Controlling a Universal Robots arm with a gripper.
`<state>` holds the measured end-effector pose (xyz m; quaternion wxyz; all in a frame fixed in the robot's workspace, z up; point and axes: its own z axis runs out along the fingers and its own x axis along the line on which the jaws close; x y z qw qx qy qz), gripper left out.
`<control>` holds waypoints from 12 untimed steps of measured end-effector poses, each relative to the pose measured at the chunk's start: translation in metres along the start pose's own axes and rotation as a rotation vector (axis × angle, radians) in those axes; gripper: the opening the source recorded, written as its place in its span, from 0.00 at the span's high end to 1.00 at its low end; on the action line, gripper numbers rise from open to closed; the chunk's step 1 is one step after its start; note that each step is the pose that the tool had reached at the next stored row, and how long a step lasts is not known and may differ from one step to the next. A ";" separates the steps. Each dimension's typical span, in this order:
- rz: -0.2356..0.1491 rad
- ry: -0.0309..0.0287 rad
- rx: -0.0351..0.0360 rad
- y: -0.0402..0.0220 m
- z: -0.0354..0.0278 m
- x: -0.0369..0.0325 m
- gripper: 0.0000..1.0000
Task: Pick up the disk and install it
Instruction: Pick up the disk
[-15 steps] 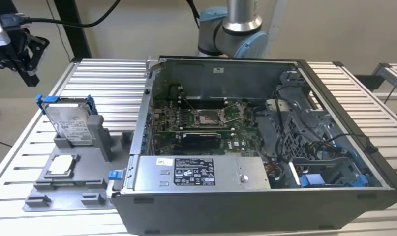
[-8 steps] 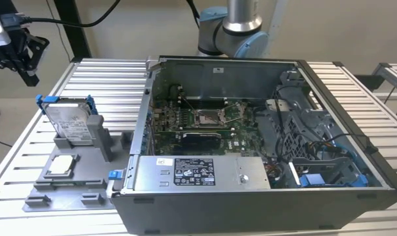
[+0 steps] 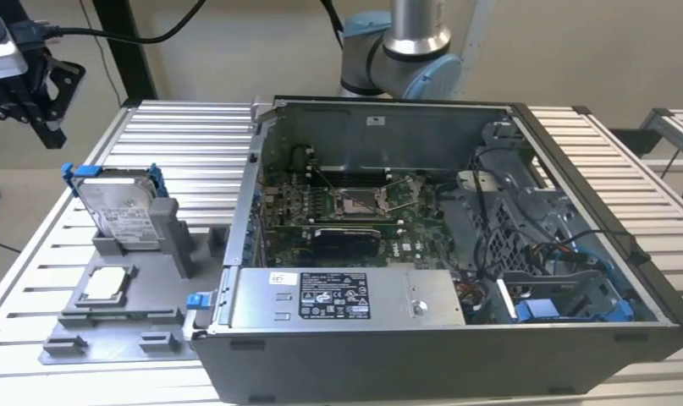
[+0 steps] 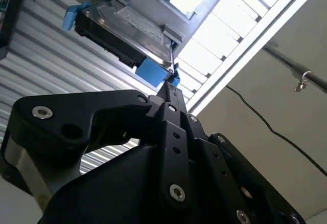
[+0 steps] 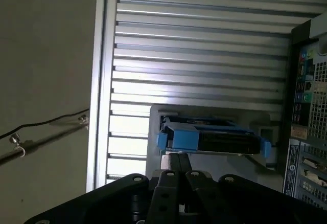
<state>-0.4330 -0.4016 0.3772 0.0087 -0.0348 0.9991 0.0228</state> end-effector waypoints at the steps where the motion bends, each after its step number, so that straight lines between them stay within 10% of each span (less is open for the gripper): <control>1: -0.012 0.0006 0.0003 0.0000 0.0000 0.0000 1.00; 12: -0.140 0.0075 0.0100 -0.0001 -0.0001 0.0000 1.00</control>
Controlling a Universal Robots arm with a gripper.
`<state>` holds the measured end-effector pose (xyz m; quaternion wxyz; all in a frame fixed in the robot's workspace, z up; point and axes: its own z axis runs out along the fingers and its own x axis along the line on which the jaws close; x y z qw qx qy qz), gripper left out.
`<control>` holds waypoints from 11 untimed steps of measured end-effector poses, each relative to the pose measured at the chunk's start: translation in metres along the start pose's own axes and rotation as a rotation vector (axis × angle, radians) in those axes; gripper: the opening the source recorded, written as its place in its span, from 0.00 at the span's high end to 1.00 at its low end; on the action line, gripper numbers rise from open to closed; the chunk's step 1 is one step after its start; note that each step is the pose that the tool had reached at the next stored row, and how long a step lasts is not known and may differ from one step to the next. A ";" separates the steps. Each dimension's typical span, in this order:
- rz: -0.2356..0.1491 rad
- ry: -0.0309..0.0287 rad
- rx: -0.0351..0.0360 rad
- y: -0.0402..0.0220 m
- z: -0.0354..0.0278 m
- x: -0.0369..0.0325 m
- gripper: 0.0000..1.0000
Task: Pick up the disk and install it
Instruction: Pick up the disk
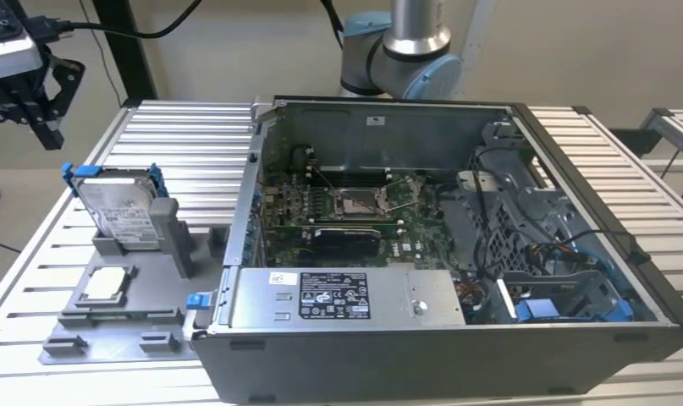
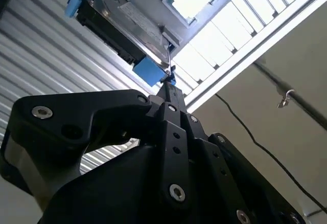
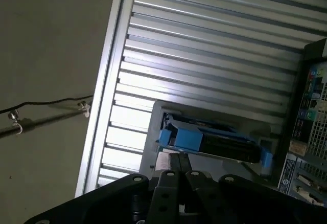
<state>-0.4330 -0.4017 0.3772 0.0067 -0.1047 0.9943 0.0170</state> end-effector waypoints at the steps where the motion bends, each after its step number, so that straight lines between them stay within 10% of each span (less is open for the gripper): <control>1: -0.012 0.0006 0.0011 0.0000 0.0001 0.0000 1.00; 11: -0.130 0.0070 0.0112 0.0000 0.0000 0.0000 1.00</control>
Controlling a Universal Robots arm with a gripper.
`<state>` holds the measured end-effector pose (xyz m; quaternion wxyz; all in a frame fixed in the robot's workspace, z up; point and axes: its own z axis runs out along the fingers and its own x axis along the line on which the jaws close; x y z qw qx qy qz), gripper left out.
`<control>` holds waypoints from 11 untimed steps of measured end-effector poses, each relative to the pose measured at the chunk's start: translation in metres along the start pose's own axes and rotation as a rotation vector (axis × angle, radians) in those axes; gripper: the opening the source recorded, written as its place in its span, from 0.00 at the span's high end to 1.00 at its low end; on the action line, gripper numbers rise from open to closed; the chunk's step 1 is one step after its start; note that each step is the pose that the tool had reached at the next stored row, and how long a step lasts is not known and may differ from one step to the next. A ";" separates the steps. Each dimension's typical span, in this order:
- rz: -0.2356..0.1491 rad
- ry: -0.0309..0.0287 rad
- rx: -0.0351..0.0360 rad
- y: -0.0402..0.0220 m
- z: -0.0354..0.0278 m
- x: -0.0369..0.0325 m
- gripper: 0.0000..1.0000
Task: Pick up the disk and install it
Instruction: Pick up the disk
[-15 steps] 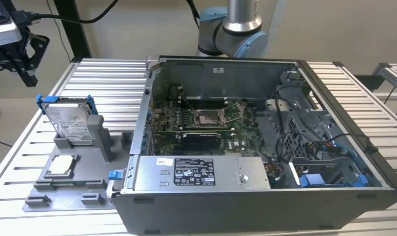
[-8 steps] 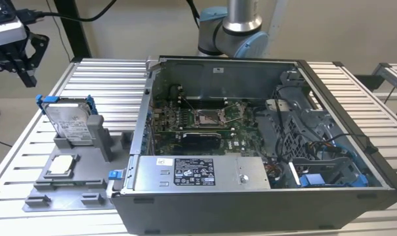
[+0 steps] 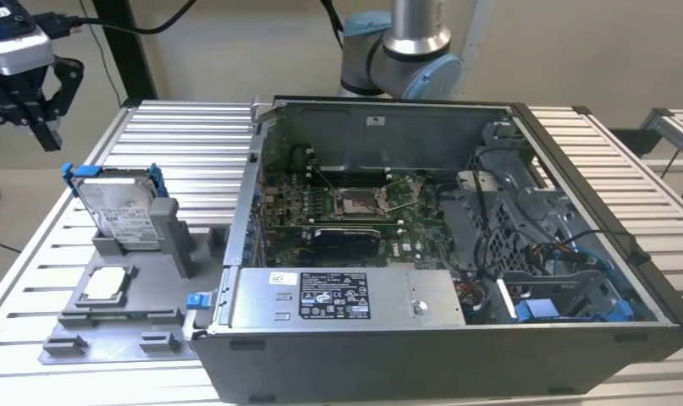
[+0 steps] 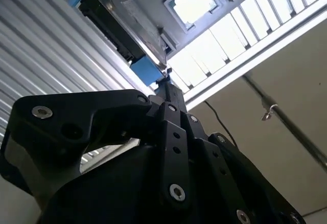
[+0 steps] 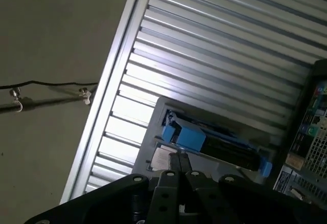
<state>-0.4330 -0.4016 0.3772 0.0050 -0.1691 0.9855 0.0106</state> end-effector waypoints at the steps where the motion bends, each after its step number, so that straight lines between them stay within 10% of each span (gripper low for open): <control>1: -0.012 0.0005 0.0009 0.0000 0.0000 0.0000 1.00; 11: -0.124 0.0060 0.0086 0.0000 0.0000 0.0000 1.00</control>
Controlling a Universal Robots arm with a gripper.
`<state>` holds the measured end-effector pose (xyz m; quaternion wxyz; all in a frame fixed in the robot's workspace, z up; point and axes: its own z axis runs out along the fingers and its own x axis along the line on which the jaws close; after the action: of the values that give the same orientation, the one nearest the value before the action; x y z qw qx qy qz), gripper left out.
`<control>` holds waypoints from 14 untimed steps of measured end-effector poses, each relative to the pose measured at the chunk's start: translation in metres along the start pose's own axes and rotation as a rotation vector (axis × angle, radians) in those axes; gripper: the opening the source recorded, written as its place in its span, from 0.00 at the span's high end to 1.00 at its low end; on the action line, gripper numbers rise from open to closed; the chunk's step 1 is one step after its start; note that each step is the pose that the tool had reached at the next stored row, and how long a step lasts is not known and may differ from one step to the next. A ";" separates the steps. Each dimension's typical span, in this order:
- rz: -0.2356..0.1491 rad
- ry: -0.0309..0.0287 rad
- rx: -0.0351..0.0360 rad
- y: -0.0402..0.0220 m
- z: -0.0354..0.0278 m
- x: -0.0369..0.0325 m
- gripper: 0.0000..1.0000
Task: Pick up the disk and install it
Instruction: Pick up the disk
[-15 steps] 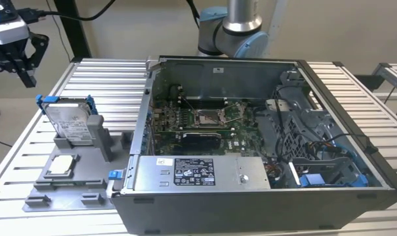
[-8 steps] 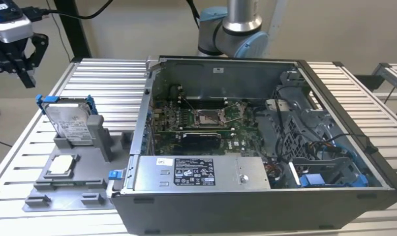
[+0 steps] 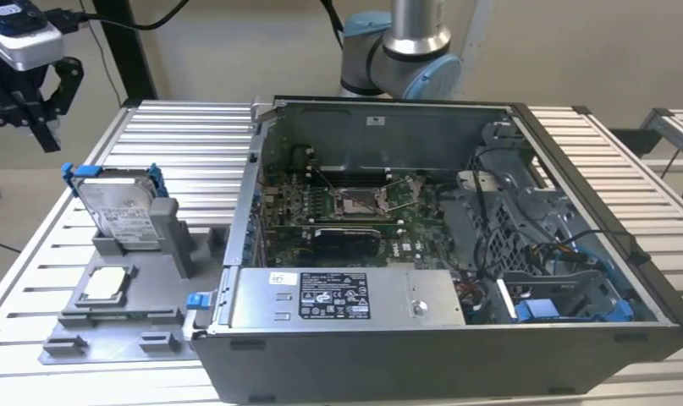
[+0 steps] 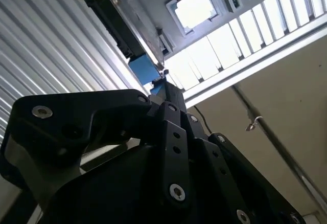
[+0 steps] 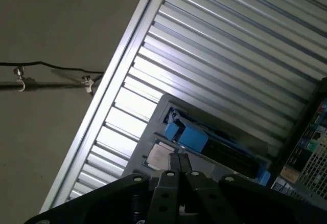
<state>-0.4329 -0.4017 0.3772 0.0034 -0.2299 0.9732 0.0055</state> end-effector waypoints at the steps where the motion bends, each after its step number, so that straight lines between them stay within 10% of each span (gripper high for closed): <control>1: -0.012 0.0006 0.0007 0.0000 0.0000 0.0000 1.00; 14: -0.166 0.0069 0.0091 0.0000 0.0000 0.0000 1.00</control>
<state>-0.4330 -0.4016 0.3772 0.0015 -0.3096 0.9509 0.0000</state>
